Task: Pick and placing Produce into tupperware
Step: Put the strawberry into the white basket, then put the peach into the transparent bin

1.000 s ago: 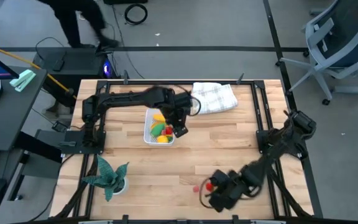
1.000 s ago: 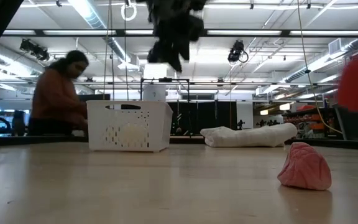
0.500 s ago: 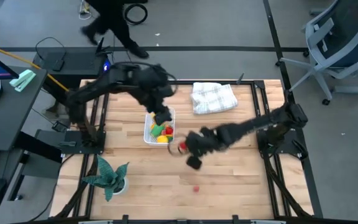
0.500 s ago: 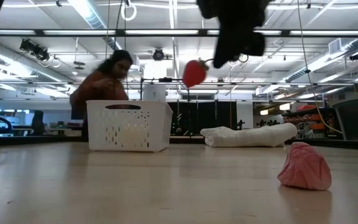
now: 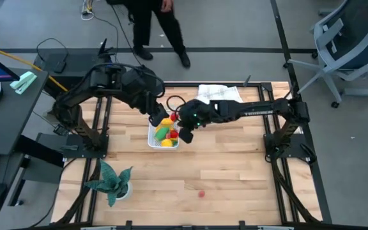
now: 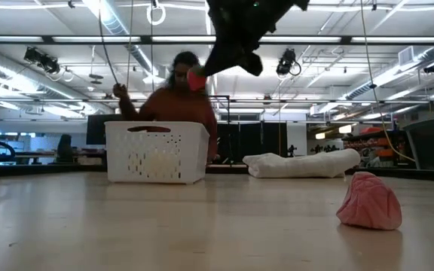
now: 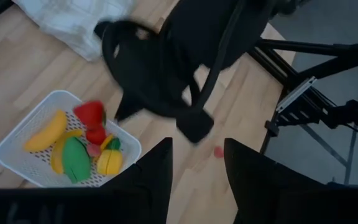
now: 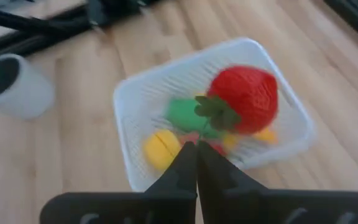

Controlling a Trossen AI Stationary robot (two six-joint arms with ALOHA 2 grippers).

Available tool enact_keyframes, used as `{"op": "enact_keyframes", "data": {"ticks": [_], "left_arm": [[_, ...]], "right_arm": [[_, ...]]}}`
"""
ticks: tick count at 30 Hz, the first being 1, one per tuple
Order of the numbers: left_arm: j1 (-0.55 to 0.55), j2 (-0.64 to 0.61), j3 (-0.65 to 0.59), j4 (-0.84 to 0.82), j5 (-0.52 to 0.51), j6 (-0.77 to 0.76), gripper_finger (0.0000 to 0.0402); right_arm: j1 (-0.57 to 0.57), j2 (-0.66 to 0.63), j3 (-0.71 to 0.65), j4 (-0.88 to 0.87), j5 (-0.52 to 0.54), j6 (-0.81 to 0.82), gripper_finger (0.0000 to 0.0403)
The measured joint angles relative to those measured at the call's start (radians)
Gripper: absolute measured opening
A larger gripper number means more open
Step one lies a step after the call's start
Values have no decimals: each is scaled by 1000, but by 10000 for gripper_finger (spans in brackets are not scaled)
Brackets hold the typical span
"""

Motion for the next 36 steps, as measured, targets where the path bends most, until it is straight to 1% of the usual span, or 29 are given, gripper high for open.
{"op": "enact_keyframes", "data": {"ticks": [5, 11, 17, 20, 28, 30, 33, 36], "left_arm": [[1, 0, 0, 10, -2, -3, 150], [0, 0, 0, 35, -11, -45, 146], [-3, 0, -1, 37, -11, -45, 135], [-3, 1, -1, 37, -11, -44, 136], [-3, 1, 0, 43, -11, -44, 135], [-5, 1, -1, 43, -11, -45, 132], [-21, 1, -1, 41, -12, -52, 129], [-56, 20, 0, 31, -12, -46, 129]], "right_arm": [[16, 82, 0, 101, -60, -9, 0], [26, 169, -1, 135, -59, -16, 1], [23, 192, -2, 153, -59, -13, 7], [20, 195, -2, 152, -58, -8, 25], [11, 195, -2, 150, -39, 1, 101], [9, 189, -2, 127, -39, 44, 114], [8, 148, -2, 28, -80, 115, 125], [25, 85, -1, -190, -150, 134, 127]]}}
